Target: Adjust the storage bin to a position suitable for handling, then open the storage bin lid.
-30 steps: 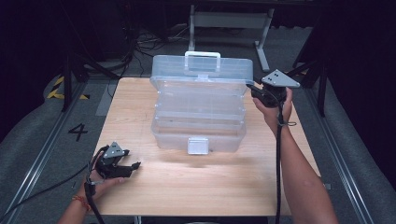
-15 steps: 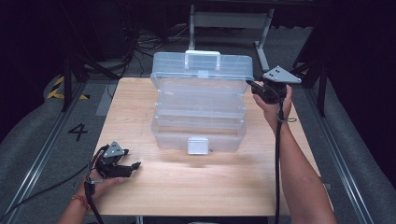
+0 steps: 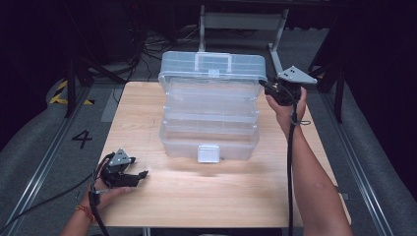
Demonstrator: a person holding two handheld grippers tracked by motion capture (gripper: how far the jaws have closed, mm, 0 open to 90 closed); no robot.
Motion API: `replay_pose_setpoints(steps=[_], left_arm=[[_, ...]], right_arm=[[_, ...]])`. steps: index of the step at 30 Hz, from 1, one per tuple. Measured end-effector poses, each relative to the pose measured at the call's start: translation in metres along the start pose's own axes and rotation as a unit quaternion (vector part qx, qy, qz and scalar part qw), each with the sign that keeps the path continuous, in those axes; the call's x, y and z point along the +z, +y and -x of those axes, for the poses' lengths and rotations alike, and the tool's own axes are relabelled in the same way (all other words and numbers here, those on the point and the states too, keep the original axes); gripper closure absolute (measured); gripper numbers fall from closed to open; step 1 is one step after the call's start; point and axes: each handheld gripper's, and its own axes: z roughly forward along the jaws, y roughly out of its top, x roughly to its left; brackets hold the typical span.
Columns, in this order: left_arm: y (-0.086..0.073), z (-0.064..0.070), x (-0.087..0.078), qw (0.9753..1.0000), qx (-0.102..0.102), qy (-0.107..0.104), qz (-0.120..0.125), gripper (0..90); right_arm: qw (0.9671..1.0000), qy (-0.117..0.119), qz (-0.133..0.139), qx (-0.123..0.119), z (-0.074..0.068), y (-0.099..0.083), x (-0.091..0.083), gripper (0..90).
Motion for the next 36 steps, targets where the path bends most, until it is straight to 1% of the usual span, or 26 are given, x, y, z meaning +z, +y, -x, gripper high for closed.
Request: replay_pose_setpoints(steps=[1,2,4,5,8,10,11,12,15,20,23,24,27,30,32,36], left_arm=[[0.000,0.001,0.000,1.0000,-0.004,-0.004,0.000,25.9],[0.000,0.000,0.000,1.0000,0.000,0.000,0.000,25.8],[0.000,0.000,0.000,1.0000,0.000,0.000,0.000,25.9],[0.000,0.000,0.000,1.0000,-0.004,-0.004,0.000,25.8],[0.000,0.001,0.000,1.0000,-0.004,-0.004,0.000,25.8],[0.000,0.000,0.000,1.0000,-0.004,-0.005,0.000,25.8],[0.000,0.000,0.000,1.0000,-0.004,-0.005,0.000,25.8],[0.000,0.000,0.000,1.0000,-0.004,-0.006,0.000,25.8],[0.000,0.000,0.000,1.0000,-0.004,-0.005,0.000,25.8],[0.000,0.000,0.000,1.0000,-0.004,-0.006,0.001,25.8],[0.000,0.000,0.000,1.0000,-0.005,-0.007,0.000,25.8],[0.000,0.001,0.001,0.9999,-0.009,-0.007,0.001,25.8],[0.000,0.000,0.001,1.0000,-0.007,-0.005,0.001,25.6],[0.000,0.000,0.001,1.0000,-0.007,-0.004,0.001,25.6],[0.000,0.000,0.001,1.0000,-0.007,-0.006,0.000,25.6],[0.000,0.000,0.001,1.0000,-0.006,-0.004,0.000,25.6]], right_arm=[[1.0000,0.000,0.000,0.000,0.000,0.000,0.000,70.5],[1.0000,0.001,-0.002,0.002,0.000,0.001,0.000,70.4],[1.0000,0.001,-0.001,0.003,0.001,0.001,0.001,70.1],[1.0000,-0.002,0.001,0.006,0.000,0.002,0.001,69.5],[0.9999,-0.012,0.004,-0.007,-0.002,0.006,0.002,68.4],[0.9998,-0.016,0.002,-0.009,-0.002,0.007,0.003,69.6],[0.9996,-0.023,-0.001,-0.019,-0.003,0.008,0.003,69.9],[0.9995,-0.024,-0.002,-0.019,-0.003,0.008,0.003,70.0],[0.9996,-0.025,-0.004,-0.011,-0.001,0.010,0.005,70.6],[0.9995,-0.030,-0.002,-0.008,0.000,0.011,0.009,71.2],[0.9995,-0.030,-0.005,-0.007,0.002,0.013,0.012,71.3],[0.9995,-0.030,-0.006,-0.007,0.003,0.014,0.013,71.4],[0.9992,-0.036,-0.008,-0.013,0.004,0.016,0.016,72.5],[0.9987,-0.043,-0.012,-0.025,0.005,0.017,0.018,72.9],[0.9988,-0.042,-0.011,-0.024,0.005,0.018,0.019,73.1],[0.9985,-0.044,-0.012,-0.029,0.007,0.019,0.022,73.5]])
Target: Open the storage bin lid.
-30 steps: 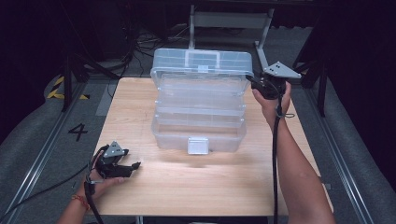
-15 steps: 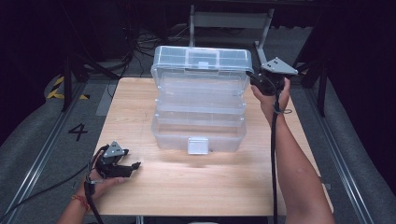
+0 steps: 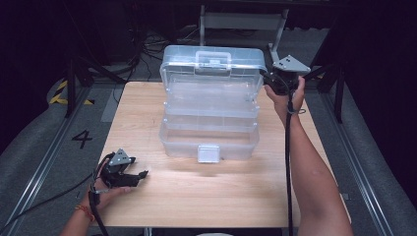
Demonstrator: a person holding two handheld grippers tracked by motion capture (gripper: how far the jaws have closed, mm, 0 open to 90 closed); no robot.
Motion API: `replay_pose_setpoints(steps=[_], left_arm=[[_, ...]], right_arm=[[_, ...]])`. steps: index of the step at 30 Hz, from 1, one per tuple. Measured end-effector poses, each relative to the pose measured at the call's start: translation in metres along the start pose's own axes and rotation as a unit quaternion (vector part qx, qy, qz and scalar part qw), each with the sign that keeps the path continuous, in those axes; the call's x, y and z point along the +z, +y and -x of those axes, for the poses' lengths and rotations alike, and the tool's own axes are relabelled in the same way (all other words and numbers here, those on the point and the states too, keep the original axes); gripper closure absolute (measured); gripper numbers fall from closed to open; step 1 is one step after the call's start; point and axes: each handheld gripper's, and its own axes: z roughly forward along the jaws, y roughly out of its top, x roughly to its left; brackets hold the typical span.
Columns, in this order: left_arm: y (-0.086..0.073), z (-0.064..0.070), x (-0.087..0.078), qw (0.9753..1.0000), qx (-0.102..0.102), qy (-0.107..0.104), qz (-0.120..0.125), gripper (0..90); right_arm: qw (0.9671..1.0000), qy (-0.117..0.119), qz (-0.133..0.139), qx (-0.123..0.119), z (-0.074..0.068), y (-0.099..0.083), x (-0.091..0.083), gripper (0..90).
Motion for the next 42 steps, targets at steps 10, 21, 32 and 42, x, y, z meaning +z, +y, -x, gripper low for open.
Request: replay_pose_setpoints(steps=[10,21,32,42], left_arm=[[0.000,0.000,0.000,1.0000,-0.001,-0.001,0.000,25.5],[0.000,0.000,0.000,1.0000,-0.001,-0.001,0.000,25.5],[0.000,0.000,0.000,1.0000,-0.003,0.000,0.002,25.5],[0.000,0.000,0.001,1.0000,-0.003,0.000,0.002,25.5]], right_arm=[[1.0000,-0.006,0.000,-0.001,0.003,0.002,0.007,74.5],[0.9999,-0.013,0.001,-0.007,0.006,0.005,0.018,76.2],[0.9998,-0.016,-0.007,-0.007,0.015,0.012,0.040,80.5],[0.9993,-0.025,-0.027,-0.011,0.020,0.017,0.061,82.9]])
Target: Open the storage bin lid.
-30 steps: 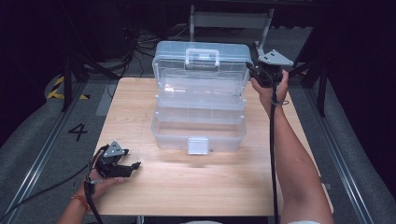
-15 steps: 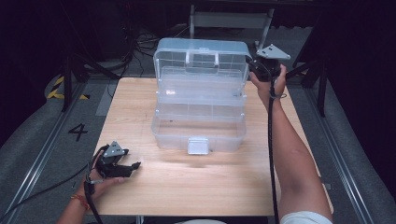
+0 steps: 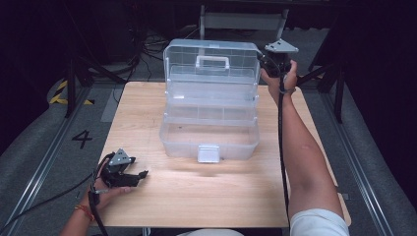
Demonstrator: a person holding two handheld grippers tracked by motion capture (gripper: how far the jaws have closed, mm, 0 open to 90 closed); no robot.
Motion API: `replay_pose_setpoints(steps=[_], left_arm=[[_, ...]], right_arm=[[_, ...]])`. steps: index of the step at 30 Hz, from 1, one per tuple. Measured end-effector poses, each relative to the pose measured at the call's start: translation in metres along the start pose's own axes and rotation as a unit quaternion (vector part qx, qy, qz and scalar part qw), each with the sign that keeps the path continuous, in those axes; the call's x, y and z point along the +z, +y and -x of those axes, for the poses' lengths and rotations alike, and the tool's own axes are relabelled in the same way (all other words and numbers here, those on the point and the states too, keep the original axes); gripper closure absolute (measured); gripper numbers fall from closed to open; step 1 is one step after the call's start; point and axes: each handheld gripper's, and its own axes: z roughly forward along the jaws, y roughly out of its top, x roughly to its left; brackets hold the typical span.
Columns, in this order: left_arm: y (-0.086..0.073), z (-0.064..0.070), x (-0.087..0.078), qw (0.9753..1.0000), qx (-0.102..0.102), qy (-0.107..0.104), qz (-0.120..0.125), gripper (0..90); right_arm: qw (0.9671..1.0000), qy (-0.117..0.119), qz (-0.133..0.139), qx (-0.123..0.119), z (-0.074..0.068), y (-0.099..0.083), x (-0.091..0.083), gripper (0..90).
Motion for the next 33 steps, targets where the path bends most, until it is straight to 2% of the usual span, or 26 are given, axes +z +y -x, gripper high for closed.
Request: replay_pose_setpoints(steps=[17,33], left_arm=[[0.000,0.000,0.000,1.0000,0.000,0.003,0.001,25.2],[0.000,0.000,0.000,1.0000,0.000,0.003,0.001,25.1]], right_arm=[[0.9997,-0.004,-0.020,-0.015,0.002,0.004,0.016,84.8],[0.9989,0.009,-0.040,-0.023,0.008,0.006,0.030,85.1]])
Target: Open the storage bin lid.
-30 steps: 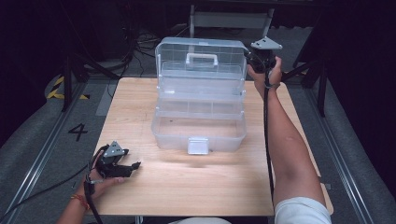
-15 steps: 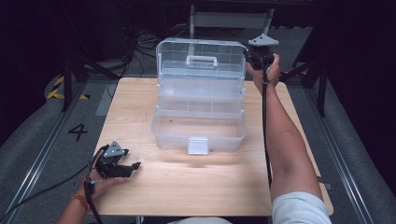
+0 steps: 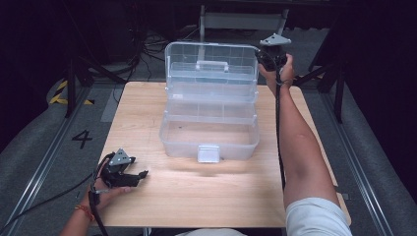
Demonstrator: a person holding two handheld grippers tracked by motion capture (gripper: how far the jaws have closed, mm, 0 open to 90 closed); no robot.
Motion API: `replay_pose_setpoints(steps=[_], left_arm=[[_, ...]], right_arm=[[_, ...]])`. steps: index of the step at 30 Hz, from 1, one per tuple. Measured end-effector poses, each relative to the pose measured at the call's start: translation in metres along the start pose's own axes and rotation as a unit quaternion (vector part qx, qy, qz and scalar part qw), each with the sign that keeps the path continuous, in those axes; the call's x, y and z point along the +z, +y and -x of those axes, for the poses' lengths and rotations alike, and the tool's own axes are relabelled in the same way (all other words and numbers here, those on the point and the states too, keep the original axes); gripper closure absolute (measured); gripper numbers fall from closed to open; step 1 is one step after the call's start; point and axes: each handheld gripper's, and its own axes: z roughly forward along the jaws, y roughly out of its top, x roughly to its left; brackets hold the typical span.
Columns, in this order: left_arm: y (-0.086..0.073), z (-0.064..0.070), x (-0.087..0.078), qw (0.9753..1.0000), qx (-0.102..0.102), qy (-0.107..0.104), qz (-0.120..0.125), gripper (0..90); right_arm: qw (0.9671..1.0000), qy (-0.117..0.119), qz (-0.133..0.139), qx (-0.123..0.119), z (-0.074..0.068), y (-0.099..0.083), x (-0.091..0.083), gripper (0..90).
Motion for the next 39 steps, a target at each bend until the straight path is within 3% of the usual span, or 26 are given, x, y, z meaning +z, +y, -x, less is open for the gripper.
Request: replay_pose_setpoints(steps=[13,29,35,39], left_arm=[[0.001,-0.001,0.000,1.0000,0.000,0.000,-0.005,25.1],[0.001,0.000,0.000,1.0000,-0.003,0.002,-0.004,24.8],[0.001,0.000,-0.001,1.0000,-0.004,0.003,-0.007,24.7],[0.001,0.000,-0.001,1.0000,-0.005,0.004,-0.007,24.6]], right_arm=[[0.9998,0.016,-0.013,0.008,0.006,-0.001,0.014,85.0],[0.9995,0.017,-0.025,0.012,0.008,-0.003,0.023,84.7],[0.9992,0.018,-0.031,0.019,0.010,-0.005,0.028,84.0],[0.9985,0.022,-0.031,0.039,0.012,-0.011,0.032,83.5]])
